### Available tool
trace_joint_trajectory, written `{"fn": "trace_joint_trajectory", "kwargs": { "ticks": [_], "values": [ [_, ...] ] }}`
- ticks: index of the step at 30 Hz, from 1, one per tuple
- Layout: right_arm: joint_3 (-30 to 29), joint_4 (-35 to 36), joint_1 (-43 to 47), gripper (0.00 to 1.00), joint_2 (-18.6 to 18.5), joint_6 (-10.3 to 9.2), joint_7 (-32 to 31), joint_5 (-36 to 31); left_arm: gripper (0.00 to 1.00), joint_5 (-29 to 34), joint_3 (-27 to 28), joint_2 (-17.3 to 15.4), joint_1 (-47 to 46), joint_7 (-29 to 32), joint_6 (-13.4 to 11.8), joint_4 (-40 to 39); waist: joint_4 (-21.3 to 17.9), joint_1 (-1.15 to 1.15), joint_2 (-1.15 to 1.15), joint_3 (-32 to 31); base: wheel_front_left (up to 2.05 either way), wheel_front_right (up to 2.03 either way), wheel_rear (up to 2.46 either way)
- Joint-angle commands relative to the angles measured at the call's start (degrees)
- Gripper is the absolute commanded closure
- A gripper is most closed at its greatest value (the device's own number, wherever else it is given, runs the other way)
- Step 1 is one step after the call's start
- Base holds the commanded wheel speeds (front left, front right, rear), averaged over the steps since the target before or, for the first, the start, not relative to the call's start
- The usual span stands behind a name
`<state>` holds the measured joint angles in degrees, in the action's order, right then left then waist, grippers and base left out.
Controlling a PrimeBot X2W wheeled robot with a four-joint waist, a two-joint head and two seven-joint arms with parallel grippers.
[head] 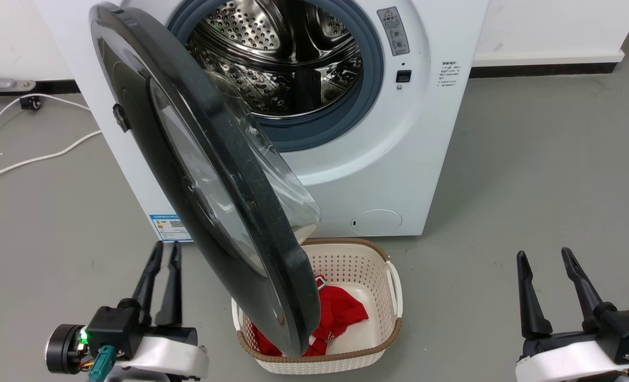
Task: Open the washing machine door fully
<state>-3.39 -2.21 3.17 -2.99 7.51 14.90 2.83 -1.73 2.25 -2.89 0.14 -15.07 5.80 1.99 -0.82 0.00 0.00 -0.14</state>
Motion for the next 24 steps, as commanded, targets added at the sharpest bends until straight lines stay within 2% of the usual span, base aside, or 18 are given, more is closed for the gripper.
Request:
{"fn": "trace_joint_trajectory", "kwargs": {
  "ticks": [1, 6, 10, 17, 21, 24],
  "values": [
    [0.0, -0.2, -0.8, 0.0, 0.2, -0.04, 0.2, 0.3, 1.0, 0.0, 0.0, 0.0, -0.4, -0.1, 0.2, -0.2, 0.0, 0.0, 0.0, 0.0, 0.0, 0.0, 0.0],
    [0.0, -0.3, -0.7, 0.0, 0.2, -0.04, 0.3, 0.8, 1.0, -0.3, 0.6, 0.0, -0.7, -0.1, 0.0, -1.3, 0.0, 0.0, 0.0, 0.0, 0.0, 0.0, 0.0],
    [-0.1, -0.3, -0.8, 0.0, 0.2, -0.04, 0.3, 1.1, 1.0, -0.8, 1.5, 0.0, -2.4, -0.1, 0.0, -5.1, 0.3, 0.0, 0.0, 0.1, 0.0, 0.0, 0.0],
    [0.0, -0.4, -0.7, 0.0, 0.2, -0.04, 0.3, 1.8, 1.0, 0.4, 2.4, 0.0, -7.5, -0.1, 0.1, -19.8, 0.6, 0.0, 0.0, 0.4, 0.0, 0.0, 0.0],
    [0.2, -0.5, -0.8, 0.0, 0.2, -0.04, 0.3, 2.3, 1.0, 1.1, -0.2, 0.0, -9.4, -0.1, 0.5, -28.5, 0.4, 0.0, 0.0, 0.5, 0.0, 0.0, 0.0],
    [0.4, -0.6, -0.8, 0.0, 0.2, -0.04, 0.3, 2.5, 1.0, 1.2, -2.6, 0.0, -9.6, -0.1, 0.7, -31.5, 0.3, 0.0, 0.0, 0.5, 0.0, 0.0, 0.0]
  ]
}}
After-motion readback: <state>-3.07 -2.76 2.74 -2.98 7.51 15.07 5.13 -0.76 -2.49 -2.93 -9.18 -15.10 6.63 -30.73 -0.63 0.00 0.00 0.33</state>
